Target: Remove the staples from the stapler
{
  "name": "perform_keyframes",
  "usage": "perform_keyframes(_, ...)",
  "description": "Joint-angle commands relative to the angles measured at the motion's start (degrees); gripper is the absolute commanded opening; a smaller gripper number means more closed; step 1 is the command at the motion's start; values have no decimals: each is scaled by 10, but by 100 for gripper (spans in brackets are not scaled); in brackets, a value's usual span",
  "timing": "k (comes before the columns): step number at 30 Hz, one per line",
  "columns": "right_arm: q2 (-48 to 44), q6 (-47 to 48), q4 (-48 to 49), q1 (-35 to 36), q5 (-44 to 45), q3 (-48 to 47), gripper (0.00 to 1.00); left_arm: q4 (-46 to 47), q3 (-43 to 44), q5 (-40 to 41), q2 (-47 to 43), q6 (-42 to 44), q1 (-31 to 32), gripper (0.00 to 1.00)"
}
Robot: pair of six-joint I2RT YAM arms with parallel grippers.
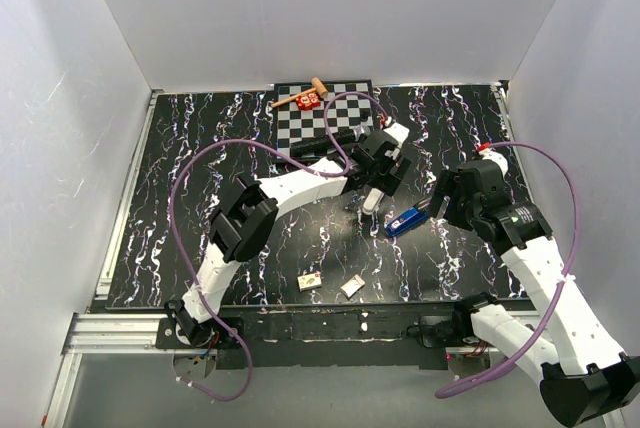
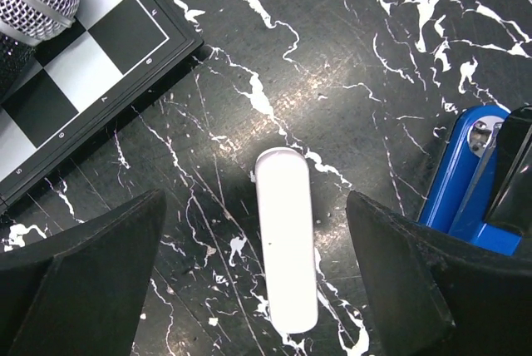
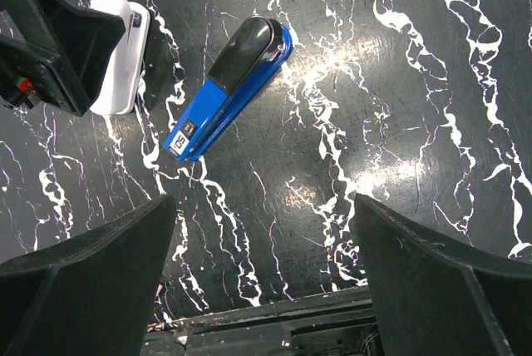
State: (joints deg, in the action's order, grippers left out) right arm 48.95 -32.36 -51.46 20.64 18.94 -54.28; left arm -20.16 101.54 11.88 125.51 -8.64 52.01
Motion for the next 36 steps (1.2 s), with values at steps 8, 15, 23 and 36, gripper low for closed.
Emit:
perform_keyframes(8,-8,4,7,1,-14,-1,95,-23,49,48,35,21,21,87)
perform_keyframes(15,-12,5,7,1,-14,1,95,-29,60,47,49,22,21,77)
perform_keyframes(23,-16,5,7,1,-20,2,95,-30,57,42,53,20,21,64)
perform_keyframes(36,-20,2,7,1,-27,5,95,-30,54,22,62,14,21,43)
